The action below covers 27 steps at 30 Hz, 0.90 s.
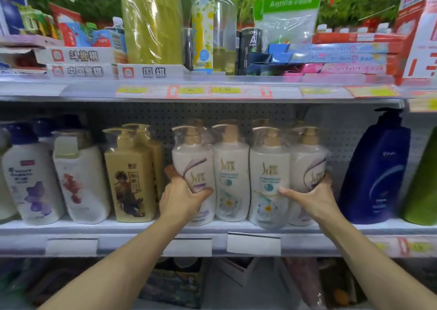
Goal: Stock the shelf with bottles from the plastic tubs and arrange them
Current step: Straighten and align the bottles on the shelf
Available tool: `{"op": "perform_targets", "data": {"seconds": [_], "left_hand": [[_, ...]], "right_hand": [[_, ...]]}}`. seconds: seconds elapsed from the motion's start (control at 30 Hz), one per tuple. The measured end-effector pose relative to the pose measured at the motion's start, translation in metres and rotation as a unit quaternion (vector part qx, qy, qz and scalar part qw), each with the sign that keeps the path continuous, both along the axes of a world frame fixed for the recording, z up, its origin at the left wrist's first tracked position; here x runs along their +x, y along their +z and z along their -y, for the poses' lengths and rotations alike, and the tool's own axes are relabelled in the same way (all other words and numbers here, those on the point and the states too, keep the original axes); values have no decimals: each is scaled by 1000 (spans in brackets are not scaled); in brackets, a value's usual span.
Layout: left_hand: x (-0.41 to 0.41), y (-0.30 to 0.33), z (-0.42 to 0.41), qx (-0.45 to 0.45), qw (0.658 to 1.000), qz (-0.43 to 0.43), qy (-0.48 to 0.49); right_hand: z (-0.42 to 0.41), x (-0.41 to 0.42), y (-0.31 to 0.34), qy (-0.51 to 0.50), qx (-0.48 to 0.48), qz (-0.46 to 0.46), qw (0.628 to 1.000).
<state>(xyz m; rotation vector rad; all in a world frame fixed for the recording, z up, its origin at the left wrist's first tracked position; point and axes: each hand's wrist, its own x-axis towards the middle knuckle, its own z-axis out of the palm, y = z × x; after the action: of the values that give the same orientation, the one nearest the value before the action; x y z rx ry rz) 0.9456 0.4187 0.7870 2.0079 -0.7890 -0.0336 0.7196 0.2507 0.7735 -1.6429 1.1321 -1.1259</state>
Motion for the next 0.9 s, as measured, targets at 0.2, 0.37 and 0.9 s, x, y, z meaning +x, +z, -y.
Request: {"op": "perform_targets", "data": {"seconds": [0.2,0.37,0.9], "left_hand": [[13,2,-11,5,1000,-1,-7],[22,1,-19,13,1000,12,-1],[8,3,-26,33,999,28,27]], "right_hand": [[-9,14,1,-2,1,-8,1000],[-16,22,-3,-19,-12,-38,999],[-12,18,-7,29,-19,-41,999]]}}
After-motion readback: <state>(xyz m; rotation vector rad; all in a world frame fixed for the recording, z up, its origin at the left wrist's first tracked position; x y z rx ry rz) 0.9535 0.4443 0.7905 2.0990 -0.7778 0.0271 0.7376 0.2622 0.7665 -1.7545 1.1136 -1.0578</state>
